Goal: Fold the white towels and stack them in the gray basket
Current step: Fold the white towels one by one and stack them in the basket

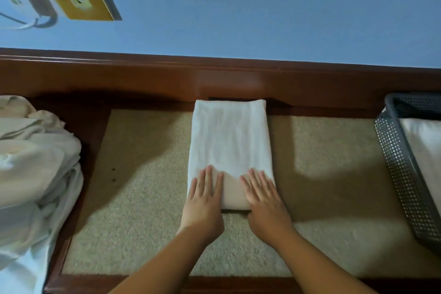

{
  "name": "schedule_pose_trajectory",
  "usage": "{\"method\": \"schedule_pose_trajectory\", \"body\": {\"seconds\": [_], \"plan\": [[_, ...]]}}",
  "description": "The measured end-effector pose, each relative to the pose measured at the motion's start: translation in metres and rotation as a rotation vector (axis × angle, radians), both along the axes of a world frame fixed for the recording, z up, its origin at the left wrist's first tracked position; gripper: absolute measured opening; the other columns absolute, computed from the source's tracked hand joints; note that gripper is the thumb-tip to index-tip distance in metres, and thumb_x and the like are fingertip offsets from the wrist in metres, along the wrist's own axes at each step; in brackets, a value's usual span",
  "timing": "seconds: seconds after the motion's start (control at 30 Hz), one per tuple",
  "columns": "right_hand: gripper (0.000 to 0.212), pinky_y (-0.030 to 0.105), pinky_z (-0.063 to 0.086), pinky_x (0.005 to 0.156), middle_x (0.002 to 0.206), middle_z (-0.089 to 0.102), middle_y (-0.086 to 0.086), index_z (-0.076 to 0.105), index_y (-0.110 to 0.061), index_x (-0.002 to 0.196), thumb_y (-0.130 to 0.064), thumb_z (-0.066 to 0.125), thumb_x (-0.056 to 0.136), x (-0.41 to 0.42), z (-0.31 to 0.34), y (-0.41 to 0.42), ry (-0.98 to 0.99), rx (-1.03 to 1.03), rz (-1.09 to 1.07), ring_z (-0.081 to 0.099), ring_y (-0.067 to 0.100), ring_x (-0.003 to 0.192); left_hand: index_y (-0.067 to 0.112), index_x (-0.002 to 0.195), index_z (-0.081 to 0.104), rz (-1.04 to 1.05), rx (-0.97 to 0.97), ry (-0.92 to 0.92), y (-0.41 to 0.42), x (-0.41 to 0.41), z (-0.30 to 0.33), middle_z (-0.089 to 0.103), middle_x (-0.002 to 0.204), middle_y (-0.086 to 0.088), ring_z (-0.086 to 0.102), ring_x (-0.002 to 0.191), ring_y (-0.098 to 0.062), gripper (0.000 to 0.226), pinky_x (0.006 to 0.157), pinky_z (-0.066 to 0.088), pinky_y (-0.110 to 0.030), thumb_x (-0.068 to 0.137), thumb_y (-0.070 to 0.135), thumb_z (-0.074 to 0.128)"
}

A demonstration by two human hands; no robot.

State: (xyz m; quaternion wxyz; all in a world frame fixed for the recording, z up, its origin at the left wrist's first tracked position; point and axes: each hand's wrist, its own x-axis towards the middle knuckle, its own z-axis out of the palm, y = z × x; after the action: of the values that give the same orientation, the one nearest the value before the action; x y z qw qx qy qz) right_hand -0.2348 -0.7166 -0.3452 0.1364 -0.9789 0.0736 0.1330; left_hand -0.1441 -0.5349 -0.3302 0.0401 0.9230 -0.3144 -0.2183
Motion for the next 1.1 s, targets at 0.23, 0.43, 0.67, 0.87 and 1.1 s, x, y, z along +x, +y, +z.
{"method": "schedule_pose_trajectory", "body": {"seconds": [0.23,0.43,0.67,0.87,1.1], "plan": [[0.100,0.047,0.003,0.130,0.172,-0.013,0.012,-0.003,-0.018,0.166,0.007,0.054,0.087,0.007,0.002,-0.002,-0.007,-0.071,0.014,-0.014,0.035,0.158,0.006,0.155,-0.033,-0.001,0.113,-0.047,-0.012,0.013,-0.004,-0.036,0.163,-0.021,-0.025,0.155,-0.035,0.098,0.130,-0.005,-0.047,0.104,0.010,0.050],[0.068,0.045,0.040,0.115,0.155,0.048,0.018,0.052,-0.005,0.144,0.008,0.070,0.080,0.016,0.046,-0.008,-0.068,0.008,-0.019,0.047,0.039,0.143,0.002,0.164,-0.004,-0.022,0.044,-0.108,-0.004,0.024,0.031,0.001,0.174,-0.016,0.007,0.161,-0.031,0.083,0.128,0.010,-0.038,0.103,0.007,0.053],[0.038,0.037,0.048,0.067,0.118,0.052,-0.011,0.049,-0.035,0.121,-0.021,0.060,0.088,-0.001,0.166,-0.039,-0.050,0.109,-0.034,0.053,0.016,0.095,0.029,0.128,0.053,-0.140,-0.013,-0.098,0.005,0.024,0.164,0.067,0.121,0.007,0.067,0.107,-0.024,0.038,0.080,0.058,-0.039,0.090,0.027,0.057],[0.035,0.031,0.050,0.074,0.100,0.055,-0.018,0.061,-0.043,0.102,-0.023,0.076,0.077,-0.035,0.290,-0.068,-0.172,0.334,-0.101,0.056,0.003,0.087,0.039,0.122,0.063,-0.089,-0.263,-0.029,0.019,0.011,0.272,0.071,0.091,0.012,0.065,0.081,-0.013,0.044,0.069,0.054,-0.033,0.078,0.039,0.059],[0.036,0.037,0.057,0.078,0.102,0.066,-0.022,0.064,-0.045,0.103,-0.019,0.072,0.079,-0.037,0.330,-0.091,-0.158,0.555,-0.216,0.063,0.002,0.093,0.035,0.100,0.072,0.190,-0.623,0.139,0.018,0.008,0.287,0.072,0.085,0.013,0.066,0.075,-0.005,0.029,0.063,0.053,-0.022,0.076,0.019,0.073]]}}
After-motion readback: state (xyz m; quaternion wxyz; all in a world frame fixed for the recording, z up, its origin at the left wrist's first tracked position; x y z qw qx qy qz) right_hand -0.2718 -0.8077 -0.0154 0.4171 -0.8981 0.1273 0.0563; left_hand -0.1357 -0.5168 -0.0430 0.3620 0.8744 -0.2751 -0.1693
